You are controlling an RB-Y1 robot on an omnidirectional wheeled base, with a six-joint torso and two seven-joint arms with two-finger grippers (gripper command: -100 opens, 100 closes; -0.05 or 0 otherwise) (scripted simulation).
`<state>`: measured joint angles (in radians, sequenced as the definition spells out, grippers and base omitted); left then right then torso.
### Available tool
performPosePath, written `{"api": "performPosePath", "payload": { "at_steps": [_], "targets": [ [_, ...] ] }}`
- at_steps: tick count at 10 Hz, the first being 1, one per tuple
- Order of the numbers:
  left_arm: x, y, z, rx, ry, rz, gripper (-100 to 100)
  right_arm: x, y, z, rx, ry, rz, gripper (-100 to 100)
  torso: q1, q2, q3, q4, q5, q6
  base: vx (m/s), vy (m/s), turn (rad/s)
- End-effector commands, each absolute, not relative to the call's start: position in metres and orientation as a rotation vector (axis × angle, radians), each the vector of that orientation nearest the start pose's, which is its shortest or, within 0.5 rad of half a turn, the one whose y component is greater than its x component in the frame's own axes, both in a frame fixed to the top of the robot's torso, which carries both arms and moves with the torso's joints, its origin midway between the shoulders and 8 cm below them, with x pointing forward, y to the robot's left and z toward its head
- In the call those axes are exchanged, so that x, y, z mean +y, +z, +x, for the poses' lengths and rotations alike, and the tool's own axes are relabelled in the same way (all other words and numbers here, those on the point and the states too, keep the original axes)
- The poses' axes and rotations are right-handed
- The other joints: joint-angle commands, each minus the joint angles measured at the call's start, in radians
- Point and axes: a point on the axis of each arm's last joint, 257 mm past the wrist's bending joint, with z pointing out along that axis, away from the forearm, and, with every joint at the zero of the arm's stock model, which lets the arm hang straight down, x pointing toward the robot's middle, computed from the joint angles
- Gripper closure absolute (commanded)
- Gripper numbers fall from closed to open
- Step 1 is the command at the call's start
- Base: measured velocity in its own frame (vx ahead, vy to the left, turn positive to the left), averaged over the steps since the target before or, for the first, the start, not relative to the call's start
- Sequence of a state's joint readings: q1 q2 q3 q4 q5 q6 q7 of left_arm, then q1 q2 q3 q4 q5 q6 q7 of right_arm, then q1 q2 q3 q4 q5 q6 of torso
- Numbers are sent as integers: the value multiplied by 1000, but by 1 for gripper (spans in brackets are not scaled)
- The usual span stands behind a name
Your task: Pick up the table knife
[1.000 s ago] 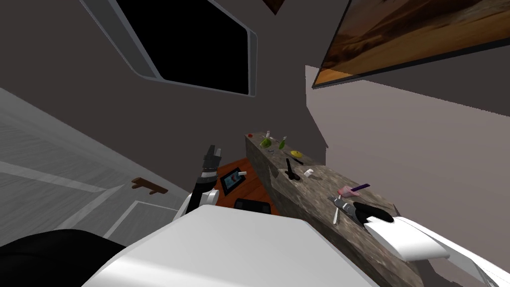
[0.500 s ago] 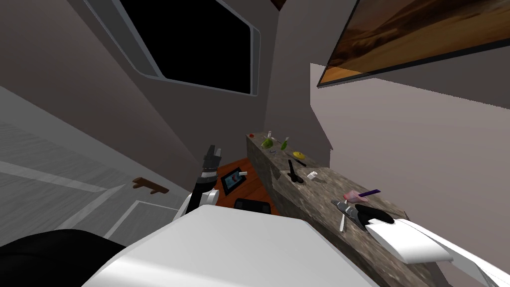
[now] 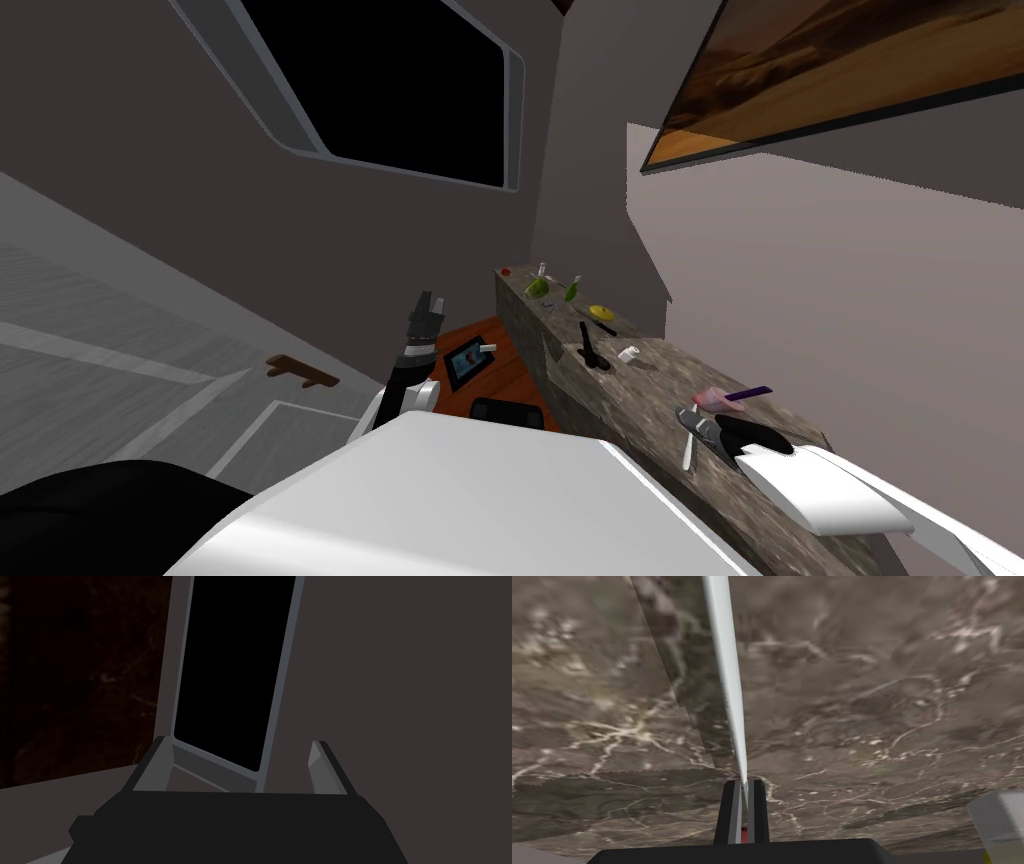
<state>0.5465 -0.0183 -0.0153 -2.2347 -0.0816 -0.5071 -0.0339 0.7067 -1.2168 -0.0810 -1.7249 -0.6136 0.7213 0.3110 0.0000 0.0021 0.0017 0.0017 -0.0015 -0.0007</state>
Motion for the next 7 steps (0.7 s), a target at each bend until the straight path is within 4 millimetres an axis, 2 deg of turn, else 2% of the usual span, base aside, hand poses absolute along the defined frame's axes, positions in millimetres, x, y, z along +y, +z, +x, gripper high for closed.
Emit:
{"api": "performPosePath", "payload": {
  "at_steps": [1, 2, 3, 4, 5, 6, 7],
  "targets": [
    [273, -10, 349, 711, -1202, -671, 0, -641, -348, 200, 2301, -326, 1234, 100, 0, 0, 0, 0, 0, 0, 0, 0, 0],
    [273, -10, 349, 711, -1202, -671, 0, -641, -348, 200, 2301, -326, 1233, 100, 0, 1, 0, 0, 0, 0, 0, 0, 0],
    [273, -10, 349, 711, -1202, -671, 0, -641, -348, 200, 2301, -326, 1232, 0, -1, 1, 0, 0, 0, 0, 0, 0, 0],
    [273, -10, 349, 711, -1202, -671, 0, -636, -341, 208, 2303, -312, 1216, 100, -1, 1, 0, 0, 0, 0, -7, 24, -82],
    [273, -10, 349, 711, -1202, -671, 0, -634, -334, 212, 2307, -310, 1206, 100, 1, 1, 1, 0, 0, 1, -20, 40, -132],
    [273, -10, 349, 711, -1202, -671, 0, -636, -337, 209, 2305, -311, 1210, 100, 2, 2, 1, 0, 1, 1, -11, 18, -26],
    [273, -10, 349, 711, -1202, -671, 0, -636, -336, 210, 2305, -311, 1209, 0, 1, 2, 1, 0, 0, 1, 0, 0, 0]
  ]
}}
